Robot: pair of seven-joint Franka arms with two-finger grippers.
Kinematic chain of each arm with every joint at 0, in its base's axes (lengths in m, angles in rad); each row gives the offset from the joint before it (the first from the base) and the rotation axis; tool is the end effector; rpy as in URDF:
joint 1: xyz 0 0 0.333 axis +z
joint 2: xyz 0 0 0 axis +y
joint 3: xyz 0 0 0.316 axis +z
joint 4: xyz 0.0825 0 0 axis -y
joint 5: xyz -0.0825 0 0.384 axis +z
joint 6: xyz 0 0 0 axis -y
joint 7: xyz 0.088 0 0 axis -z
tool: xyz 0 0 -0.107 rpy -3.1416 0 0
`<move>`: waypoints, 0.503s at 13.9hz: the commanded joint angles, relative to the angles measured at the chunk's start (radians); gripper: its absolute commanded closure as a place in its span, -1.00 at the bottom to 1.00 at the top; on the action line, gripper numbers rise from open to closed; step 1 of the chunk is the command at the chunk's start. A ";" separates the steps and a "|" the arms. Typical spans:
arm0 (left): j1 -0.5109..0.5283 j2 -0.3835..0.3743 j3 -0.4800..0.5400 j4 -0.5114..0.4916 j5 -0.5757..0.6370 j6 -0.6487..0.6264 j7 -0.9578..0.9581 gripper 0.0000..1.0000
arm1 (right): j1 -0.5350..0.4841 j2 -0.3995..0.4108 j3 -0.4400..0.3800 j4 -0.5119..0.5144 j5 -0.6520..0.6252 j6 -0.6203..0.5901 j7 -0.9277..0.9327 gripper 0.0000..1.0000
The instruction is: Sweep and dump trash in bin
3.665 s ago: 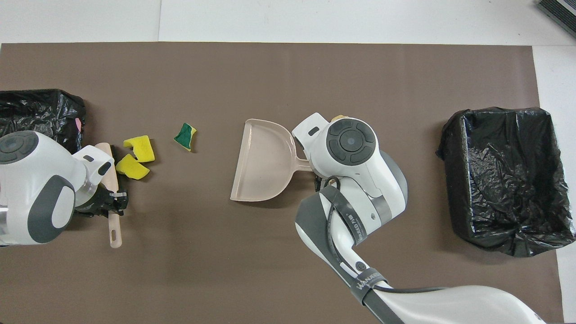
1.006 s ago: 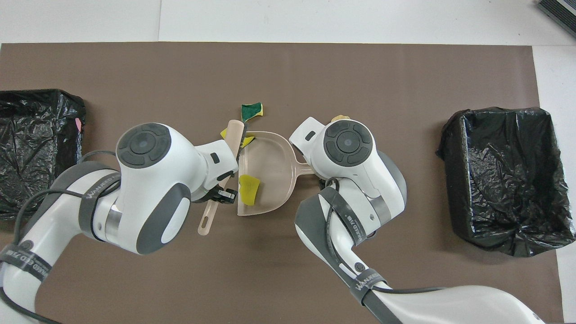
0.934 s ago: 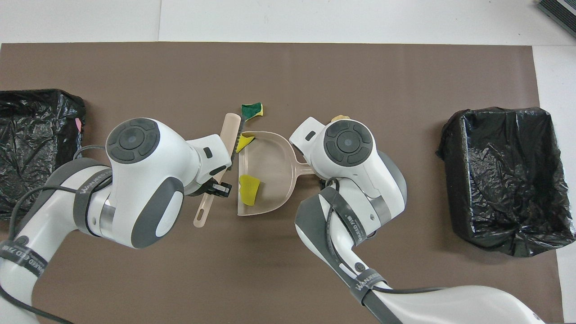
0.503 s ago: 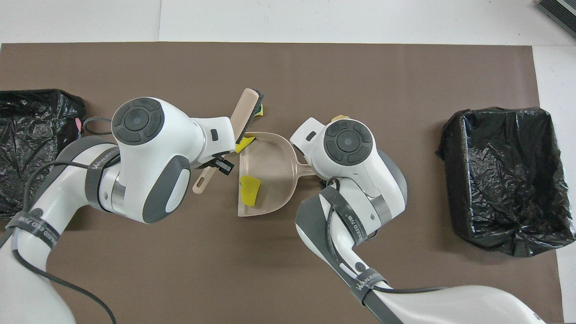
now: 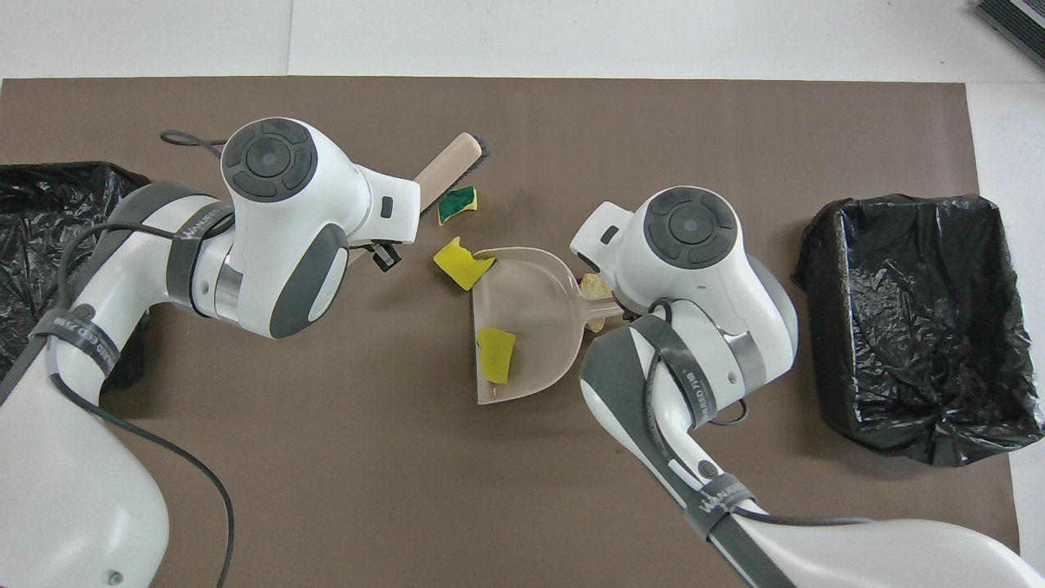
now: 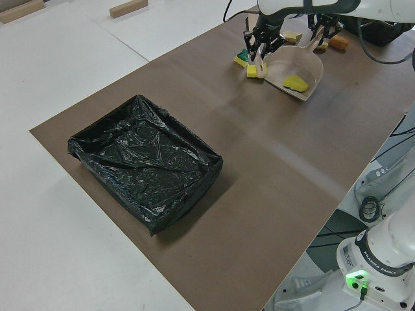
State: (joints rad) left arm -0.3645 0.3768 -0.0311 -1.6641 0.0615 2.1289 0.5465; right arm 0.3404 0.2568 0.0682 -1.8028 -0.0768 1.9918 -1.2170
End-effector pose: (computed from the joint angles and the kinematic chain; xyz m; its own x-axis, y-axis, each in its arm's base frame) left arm 0.6199 -0.2536 0.3974 0.5630 -0.8248 0.0522 -0.8207 -0.5654 -0.0825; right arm 0.5704 0.2391 0.3979 -0.0882 0.9936 -0.0708 0.9953 0.0851 -0.0460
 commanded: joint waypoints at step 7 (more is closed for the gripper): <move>0.044 0.166 -0.010 0.072 -0.011 0.065 0.032 1.00 | -0.132 -0.057 0.007 -0.006 -0.136 -0.050 0.150 1.00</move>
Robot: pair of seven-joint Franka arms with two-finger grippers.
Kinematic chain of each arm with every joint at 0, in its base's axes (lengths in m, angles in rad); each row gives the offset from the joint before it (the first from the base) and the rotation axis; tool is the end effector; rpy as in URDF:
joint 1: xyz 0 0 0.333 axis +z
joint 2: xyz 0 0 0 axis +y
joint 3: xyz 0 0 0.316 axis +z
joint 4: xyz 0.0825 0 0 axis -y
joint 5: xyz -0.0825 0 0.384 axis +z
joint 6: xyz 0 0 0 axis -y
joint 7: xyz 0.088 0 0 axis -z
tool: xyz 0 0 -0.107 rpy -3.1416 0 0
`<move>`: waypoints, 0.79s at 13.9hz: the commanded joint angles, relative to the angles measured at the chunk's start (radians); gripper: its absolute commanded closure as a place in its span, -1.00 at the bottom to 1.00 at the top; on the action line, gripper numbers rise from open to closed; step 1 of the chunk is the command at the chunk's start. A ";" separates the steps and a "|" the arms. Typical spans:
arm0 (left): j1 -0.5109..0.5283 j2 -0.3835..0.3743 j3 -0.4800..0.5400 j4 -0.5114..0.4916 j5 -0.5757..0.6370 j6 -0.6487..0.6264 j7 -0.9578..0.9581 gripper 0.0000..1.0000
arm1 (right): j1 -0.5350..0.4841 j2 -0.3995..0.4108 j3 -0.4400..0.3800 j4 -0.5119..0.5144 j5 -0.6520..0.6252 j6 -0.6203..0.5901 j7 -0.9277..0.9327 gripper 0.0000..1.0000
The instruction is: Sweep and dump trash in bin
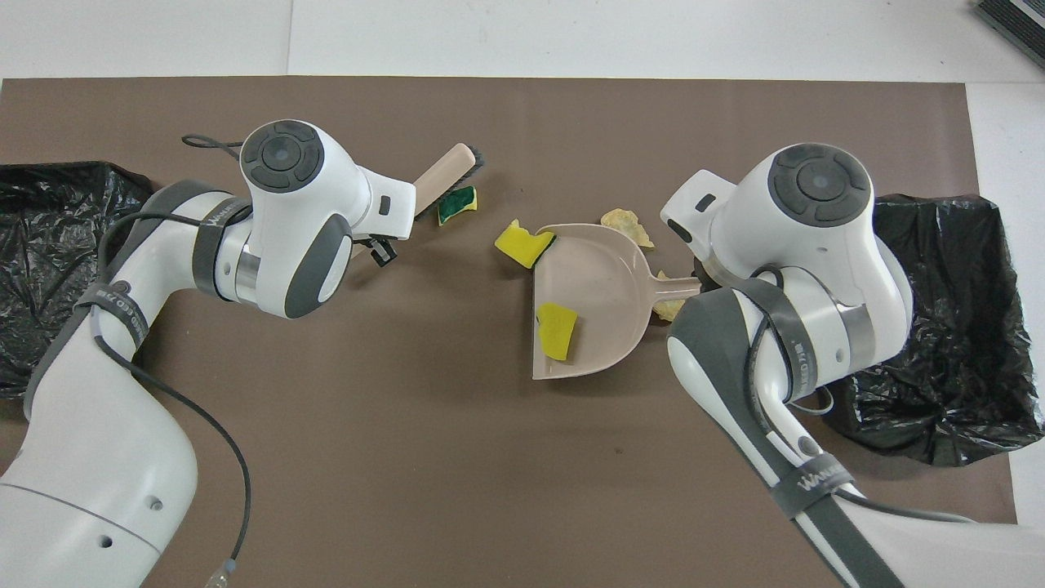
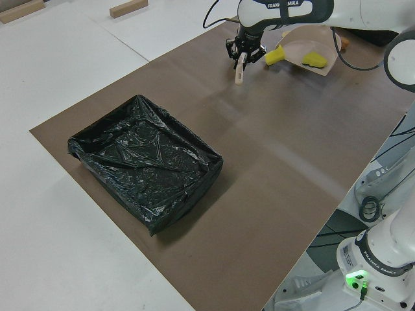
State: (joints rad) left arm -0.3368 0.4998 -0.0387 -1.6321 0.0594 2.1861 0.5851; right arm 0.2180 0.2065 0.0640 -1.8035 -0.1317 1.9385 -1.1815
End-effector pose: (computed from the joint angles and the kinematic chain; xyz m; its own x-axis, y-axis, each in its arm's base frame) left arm 0.6407 -0.2467 0.3345 0.5492 -0.8352 0.0277 -0.8333 -0.5499 -0.0564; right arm 0.5875 0.1588 0.4244 0.0542 0.9906 -0.1257 0.9979 -0.0581 -0.0276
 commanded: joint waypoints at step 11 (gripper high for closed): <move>0.070 0.034 -0.001 0.011 -0.065 -0.158 -0.300 1.00 | 0.047 -0.039 0.023 -0.007 -0.169 -0.160 0.289 1.00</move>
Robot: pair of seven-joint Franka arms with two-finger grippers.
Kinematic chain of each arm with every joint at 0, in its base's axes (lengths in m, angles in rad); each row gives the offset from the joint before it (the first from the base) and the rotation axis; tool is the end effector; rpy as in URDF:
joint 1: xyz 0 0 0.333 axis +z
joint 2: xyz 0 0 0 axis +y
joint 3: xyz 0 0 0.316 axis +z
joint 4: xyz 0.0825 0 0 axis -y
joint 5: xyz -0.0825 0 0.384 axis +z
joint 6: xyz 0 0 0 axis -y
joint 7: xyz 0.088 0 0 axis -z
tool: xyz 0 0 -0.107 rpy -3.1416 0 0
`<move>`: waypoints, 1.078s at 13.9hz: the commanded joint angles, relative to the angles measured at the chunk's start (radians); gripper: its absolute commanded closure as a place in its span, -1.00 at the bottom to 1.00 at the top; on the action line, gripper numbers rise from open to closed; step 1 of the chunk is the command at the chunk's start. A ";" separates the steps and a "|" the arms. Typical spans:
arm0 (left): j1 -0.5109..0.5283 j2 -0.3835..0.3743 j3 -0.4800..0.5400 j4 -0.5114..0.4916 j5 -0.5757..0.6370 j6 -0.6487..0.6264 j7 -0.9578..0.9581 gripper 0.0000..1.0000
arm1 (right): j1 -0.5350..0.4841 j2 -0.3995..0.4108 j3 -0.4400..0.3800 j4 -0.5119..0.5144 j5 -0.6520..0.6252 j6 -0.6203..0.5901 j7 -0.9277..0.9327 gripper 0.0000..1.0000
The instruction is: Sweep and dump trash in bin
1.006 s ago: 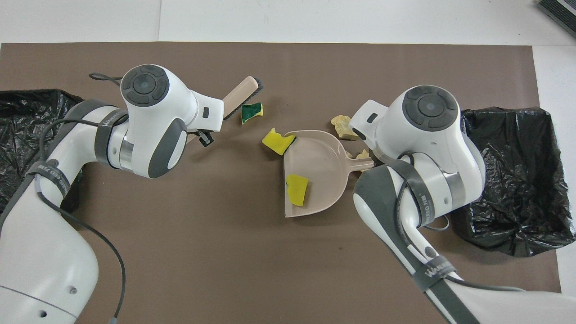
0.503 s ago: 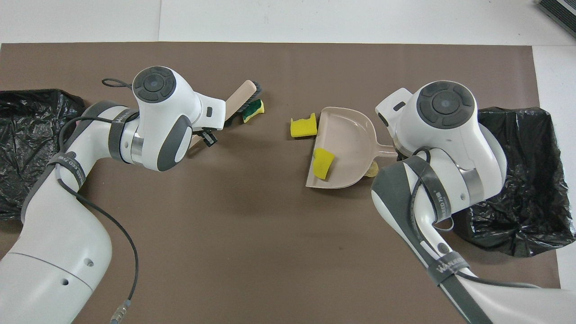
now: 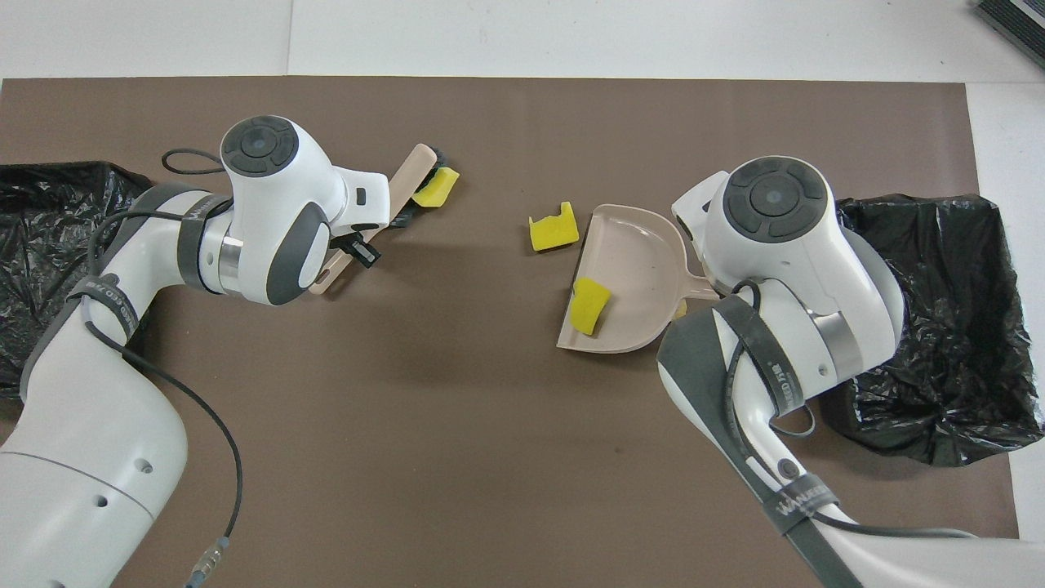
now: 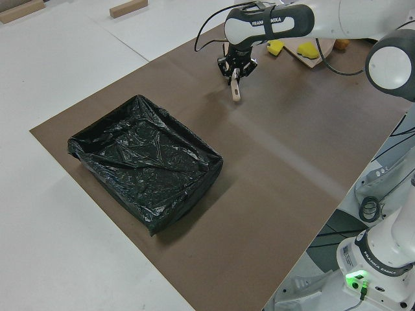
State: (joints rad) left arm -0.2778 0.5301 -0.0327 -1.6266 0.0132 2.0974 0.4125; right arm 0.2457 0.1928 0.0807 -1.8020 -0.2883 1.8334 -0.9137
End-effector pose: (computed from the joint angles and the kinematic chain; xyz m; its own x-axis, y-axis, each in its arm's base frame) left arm 0.6466 -0.2040 0.3085 0.7464 -0.6635 -0.0518 -0.6630 -0.7480 0.0287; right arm 0.5730 0.1673 0.4278 0.2230 0.9286 -0.2965 0.9734 -0.2287 0.0157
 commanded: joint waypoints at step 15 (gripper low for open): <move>-0.150 0.011 -0.029 0.027 -0.006 -0.100 -0.322 1.00 | 0.031 -0.027 0.004 -0.002 0.005 -0.059 0.196 1.00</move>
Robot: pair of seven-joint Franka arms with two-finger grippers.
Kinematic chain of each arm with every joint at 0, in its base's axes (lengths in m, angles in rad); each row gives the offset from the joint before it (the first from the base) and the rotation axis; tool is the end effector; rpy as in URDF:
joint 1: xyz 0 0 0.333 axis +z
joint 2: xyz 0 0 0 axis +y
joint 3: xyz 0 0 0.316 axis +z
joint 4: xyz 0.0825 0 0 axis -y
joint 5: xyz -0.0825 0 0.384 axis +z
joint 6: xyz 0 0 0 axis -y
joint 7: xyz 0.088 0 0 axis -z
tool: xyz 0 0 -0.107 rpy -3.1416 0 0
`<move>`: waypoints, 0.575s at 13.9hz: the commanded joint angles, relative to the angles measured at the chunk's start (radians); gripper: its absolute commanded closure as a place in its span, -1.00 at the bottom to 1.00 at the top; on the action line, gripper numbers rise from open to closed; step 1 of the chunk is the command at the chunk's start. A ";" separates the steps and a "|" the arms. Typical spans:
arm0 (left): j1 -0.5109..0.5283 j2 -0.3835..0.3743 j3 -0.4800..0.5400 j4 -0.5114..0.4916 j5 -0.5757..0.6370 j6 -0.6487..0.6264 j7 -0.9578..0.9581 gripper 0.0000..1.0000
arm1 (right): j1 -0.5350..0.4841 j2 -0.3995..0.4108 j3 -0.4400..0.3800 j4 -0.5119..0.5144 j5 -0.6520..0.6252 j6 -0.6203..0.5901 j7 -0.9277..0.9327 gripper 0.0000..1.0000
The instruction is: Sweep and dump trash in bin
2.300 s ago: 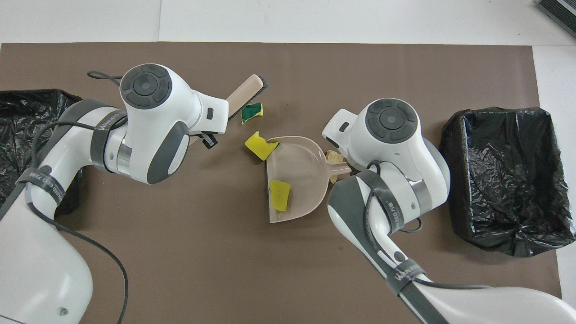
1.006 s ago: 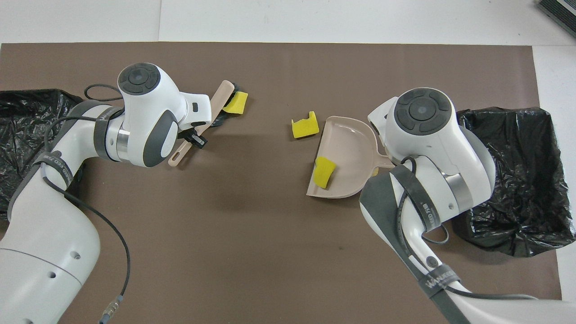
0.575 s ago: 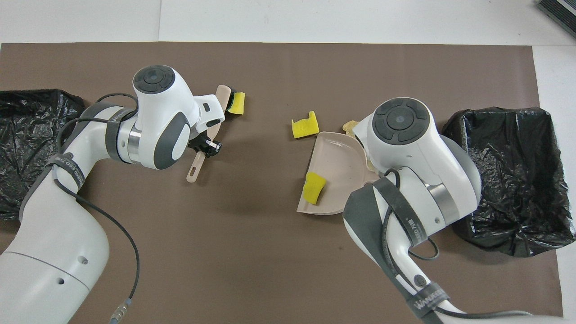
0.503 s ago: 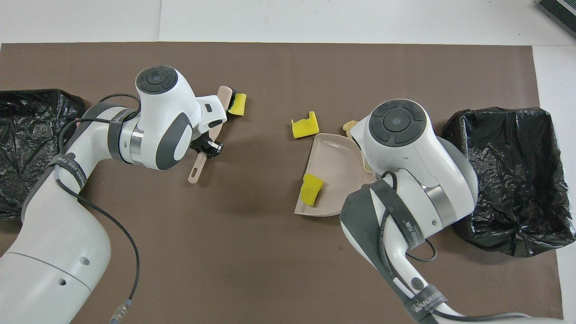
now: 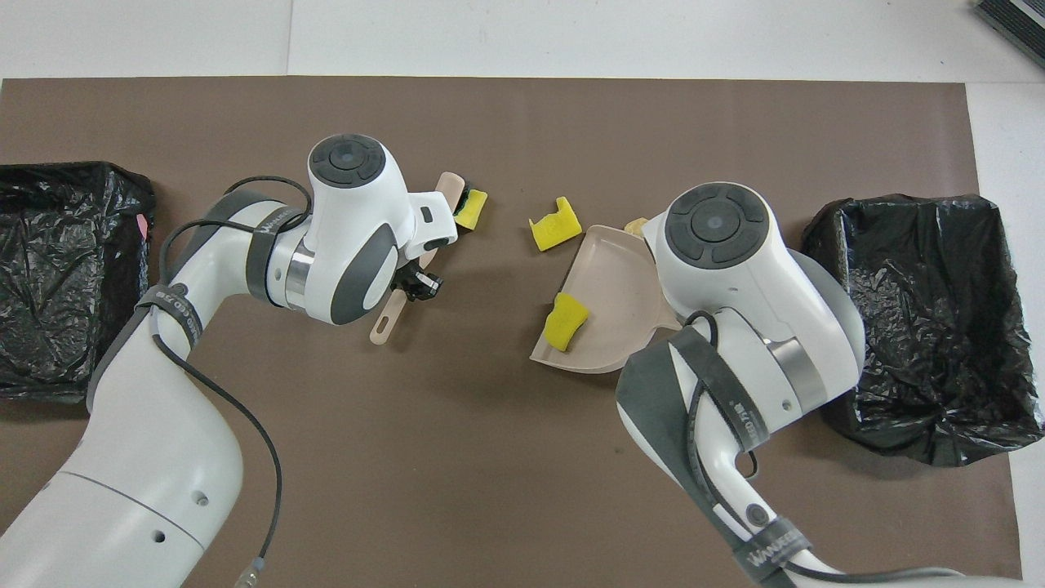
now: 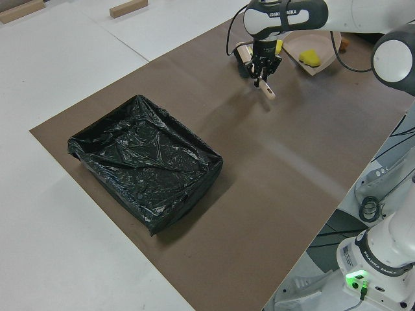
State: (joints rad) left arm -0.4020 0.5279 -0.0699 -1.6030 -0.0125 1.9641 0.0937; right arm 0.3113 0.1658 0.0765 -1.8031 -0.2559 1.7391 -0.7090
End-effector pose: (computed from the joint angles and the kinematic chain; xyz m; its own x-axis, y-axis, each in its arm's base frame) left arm 0.5977 -0.2997 0.3109 0.8372 -0.5229 -0.1601 -0.5203 -0.8518 0.0610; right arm 0.5481 0.1970 0.4367 0.3727 0.8711 -0.3199 0.9215 -0.3881 0.0169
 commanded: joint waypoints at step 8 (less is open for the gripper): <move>-0.061 0.023 0.008 -0.017 -0.009 0.029 -0.005 1.00 | -0.011 0.057 0.011 0.004 -0.031 0.166 -0.058 1.00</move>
State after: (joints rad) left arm -0.4534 0.5420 -0.0700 -1.6104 -0.0107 2.0058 0.0936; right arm 0.2842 0.2208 0.0809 -1.8070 -0.2714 1.9035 -0.7477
